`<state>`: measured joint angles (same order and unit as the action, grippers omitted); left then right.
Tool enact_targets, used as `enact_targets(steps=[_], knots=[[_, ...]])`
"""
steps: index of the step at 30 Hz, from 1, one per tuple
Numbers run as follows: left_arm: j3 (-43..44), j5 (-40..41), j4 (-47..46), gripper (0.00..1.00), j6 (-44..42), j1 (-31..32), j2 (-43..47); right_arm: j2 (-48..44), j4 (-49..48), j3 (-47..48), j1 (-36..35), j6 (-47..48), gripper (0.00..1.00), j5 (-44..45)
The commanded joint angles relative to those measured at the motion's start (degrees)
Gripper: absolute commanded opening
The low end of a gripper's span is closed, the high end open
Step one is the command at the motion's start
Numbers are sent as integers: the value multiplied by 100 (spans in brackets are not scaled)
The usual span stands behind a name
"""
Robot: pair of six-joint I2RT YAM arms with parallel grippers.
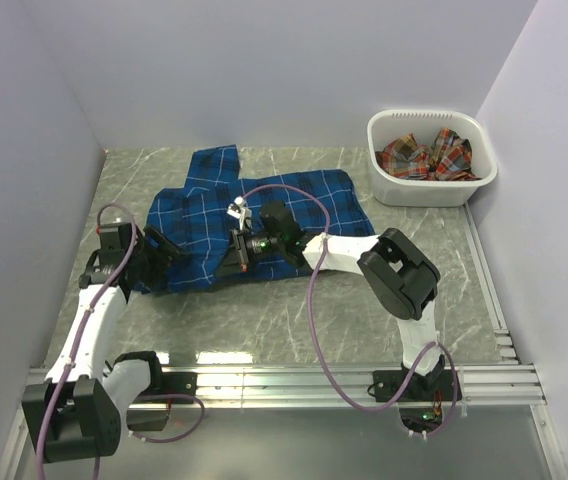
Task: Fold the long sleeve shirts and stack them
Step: Fold the shirt
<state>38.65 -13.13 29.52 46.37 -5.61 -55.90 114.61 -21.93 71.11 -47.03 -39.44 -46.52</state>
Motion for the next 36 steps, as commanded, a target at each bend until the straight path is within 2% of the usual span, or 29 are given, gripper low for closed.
enact_targets(steps=[1,2,6,9,14,17,20,23,31,36], knots=[[-130,582,-254,79,275,-168,158,-184,49,298,-61,-143,0,-287],[-156,766,-184,75,346,-212,158,-150,58,281,-52,-152,0,-305],[-445,952,-166,69,680,-458,211,-123,198,237,-61,-38,0,-261],[-674,847,-131,67,1005,-503,202,-140,303,210,-61,94,0,-226],[-851,1004,159,68,1418,-520,360,-105,356,166,-61,165,0,-217],[-719,1295,694,71,1541,-529,466,-79,391,201,-52,209,0,-208],[-482,1769,1238,77,1743,-538,659,-61,470,245,-52,270,0,-156],[-411,1910,1477,77,1928,-538,800,-9,462,271,-52,270,0,-129],[-1140,1471,1039,73,2289,-538,800,35,383,289,-61,200,0,-199],[-1536,1287,749,66,2490,-547,773,44,348,272,-61,182,0,-199]])
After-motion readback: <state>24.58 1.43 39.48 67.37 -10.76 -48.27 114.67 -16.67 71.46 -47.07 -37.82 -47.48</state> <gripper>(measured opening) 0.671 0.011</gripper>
